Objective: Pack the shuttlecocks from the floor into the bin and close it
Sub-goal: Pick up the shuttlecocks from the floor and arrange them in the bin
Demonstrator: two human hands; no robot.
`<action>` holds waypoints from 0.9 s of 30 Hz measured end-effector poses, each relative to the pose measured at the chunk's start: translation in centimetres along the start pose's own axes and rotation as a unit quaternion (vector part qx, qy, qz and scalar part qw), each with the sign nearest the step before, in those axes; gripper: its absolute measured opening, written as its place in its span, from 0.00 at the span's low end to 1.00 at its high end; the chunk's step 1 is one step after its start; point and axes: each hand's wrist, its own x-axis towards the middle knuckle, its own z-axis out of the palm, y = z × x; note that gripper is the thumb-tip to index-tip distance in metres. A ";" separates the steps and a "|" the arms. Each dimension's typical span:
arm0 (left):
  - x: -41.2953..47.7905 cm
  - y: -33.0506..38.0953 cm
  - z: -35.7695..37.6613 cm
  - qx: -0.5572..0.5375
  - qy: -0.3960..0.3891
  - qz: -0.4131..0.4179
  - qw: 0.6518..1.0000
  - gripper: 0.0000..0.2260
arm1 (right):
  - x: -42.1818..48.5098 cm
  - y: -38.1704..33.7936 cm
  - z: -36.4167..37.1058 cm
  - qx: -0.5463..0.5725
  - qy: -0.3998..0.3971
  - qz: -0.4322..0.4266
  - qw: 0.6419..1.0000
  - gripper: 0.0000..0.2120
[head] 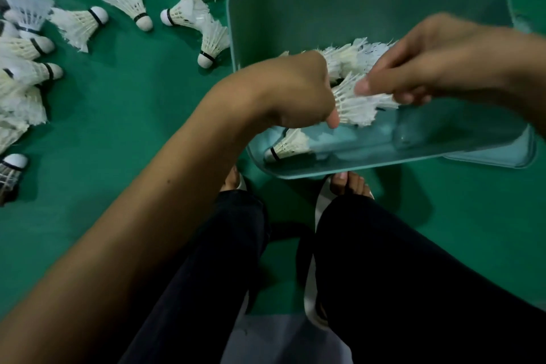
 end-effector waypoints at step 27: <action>1.4 -2.8 2.4 0.280 0.276 0.097 0.914 0.13 | 5.0 4.2 6.4 0.038 0.089 0.130 0.987 0.15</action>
